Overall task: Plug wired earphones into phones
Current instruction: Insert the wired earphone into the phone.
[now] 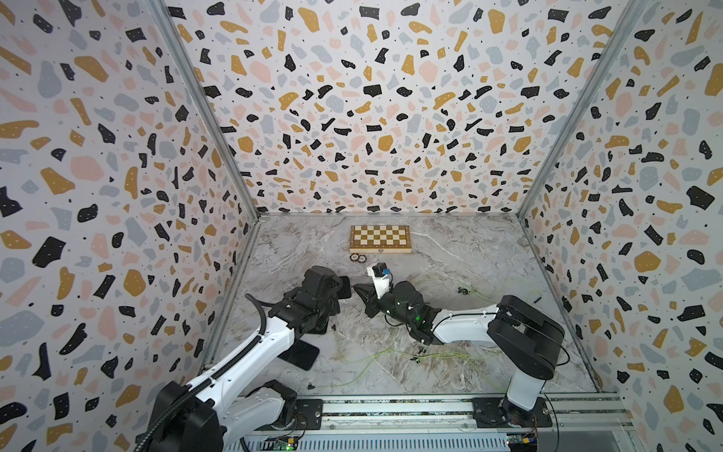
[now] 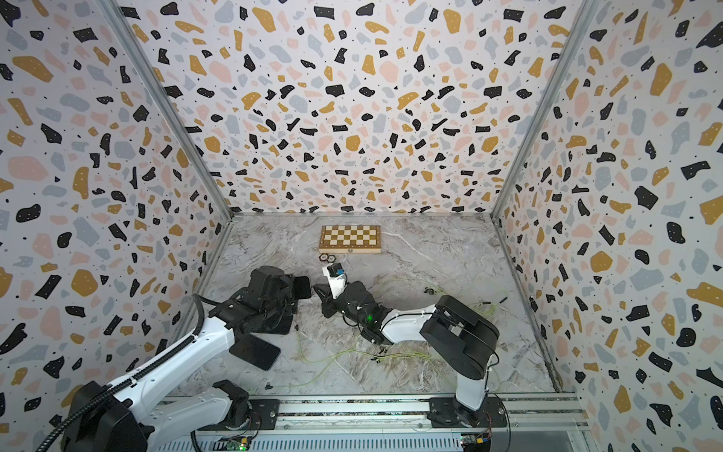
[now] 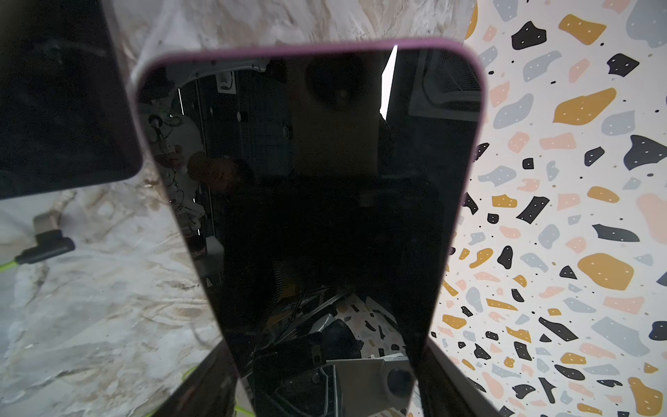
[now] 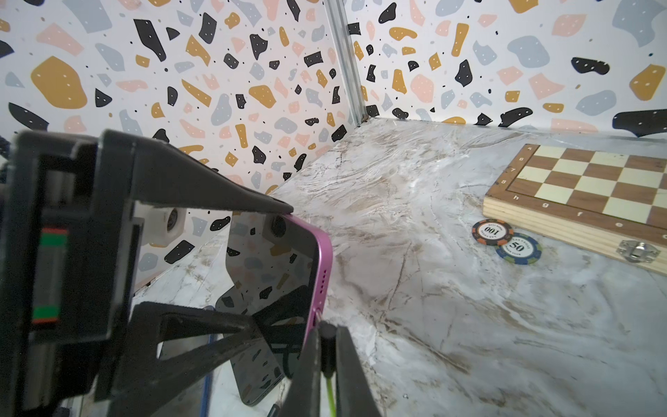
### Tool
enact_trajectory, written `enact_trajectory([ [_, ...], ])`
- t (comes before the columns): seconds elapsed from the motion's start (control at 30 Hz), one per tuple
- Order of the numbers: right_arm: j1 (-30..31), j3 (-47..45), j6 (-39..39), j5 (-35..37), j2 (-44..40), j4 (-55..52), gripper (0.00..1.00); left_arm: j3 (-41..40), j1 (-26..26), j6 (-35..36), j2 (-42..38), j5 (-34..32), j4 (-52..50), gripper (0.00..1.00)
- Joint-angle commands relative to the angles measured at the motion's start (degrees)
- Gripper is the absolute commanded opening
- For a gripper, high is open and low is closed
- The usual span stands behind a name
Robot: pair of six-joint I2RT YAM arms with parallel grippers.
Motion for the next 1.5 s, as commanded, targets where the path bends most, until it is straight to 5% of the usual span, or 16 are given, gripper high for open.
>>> enact_trajectory([
  [0.0, 0.7, 2.1, 0.4, -2.9, -0.1, -0.1, 0.00, -0.2, -0.4, -0.3, -0.5, 1.2, 3.6, 0.71],
  [0.4, 0.4, 2.6, 1.6, -4.9, 0.4, 0.1, 0.00, -0.1, -0.4, -0.3, -0.8, 1.5, 5.1, 0.71],
  [0.93, -4.2, 0.5, 10.9, -16.3, 2.0, 7.7, 0.00, -0.5, -0.4, 0.2, -1.4, 1.4, 8.8, 0.72],
  [1.47, -3.2, 4.1, 8.7, -14.1, 2.7, 0.1, 0.00, 0.4, -0.4, 1.6, -1.0, 3.1, 8.8, 0.72],
])
